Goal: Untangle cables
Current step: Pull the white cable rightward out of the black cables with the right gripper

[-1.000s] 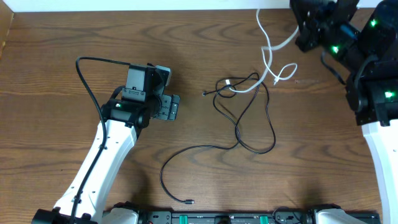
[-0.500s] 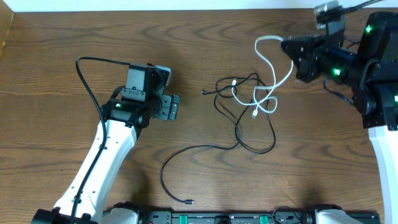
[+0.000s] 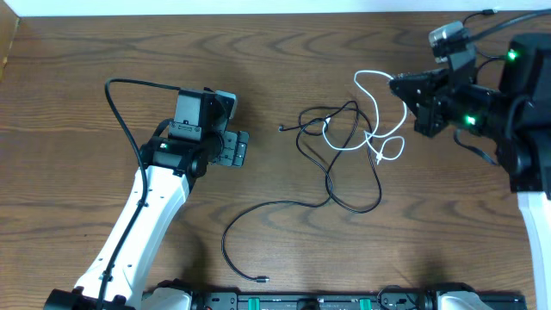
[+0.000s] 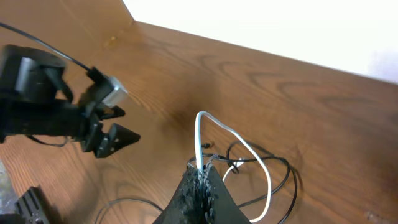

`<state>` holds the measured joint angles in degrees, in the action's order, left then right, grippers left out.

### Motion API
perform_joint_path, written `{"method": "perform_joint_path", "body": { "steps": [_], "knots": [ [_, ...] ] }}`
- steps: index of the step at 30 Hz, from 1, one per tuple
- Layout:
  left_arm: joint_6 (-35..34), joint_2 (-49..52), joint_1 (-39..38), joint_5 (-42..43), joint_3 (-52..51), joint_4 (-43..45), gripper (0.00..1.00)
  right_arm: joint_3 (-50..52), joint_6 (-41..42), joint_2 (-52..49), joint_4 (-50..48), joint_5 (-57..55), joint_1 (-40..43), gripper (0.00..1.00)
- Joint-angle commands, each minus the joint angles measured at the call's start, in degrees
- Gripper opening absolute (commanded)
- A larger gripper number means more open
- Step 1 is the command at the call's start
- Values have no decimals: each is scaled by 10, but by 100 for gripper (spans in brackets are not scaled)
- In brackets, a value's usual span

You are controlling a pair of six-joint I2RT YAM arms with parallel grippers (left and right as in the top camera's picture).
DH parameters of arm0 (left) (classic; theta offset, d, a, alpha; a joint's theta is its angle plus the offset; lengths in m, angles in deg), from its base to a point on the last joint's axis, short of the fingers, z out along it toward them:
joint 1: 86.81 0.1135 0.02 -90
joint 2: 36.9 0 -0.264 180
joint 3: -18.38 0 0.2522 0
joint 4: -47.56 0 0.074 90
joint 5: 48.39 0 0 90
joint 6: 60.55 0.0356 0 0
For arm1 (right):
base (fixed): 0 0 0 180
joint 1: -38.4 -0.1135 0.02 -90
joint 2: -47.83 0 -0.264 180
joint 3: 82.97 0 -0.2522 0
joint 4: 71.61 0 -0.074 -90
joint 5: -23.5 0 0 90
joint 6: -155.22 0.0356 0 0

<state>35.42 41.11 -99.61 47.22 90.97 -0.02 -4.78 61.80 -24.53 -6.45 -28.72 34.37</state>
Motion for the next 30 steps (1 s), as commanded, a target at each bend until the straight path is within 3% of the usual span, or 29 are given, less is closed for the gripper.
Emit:
{"method": "perform_joint_path", "body": {
  "steps": [1,6,13,30],
  "knots": [
    [-3,2,2,-7,5,0,87,-8,-9,57,1,36,2,1],
    [-3,2,2,-7,5,0,87,-8,-9,112,1,32,2,1],
    [-3,2,2,-7,5,0,87,-8,6,155,17,-84,3,1],
    [-3,2,2,-7,5,0,87,-8,16,176,78,-176,3,1]
  ]
}}
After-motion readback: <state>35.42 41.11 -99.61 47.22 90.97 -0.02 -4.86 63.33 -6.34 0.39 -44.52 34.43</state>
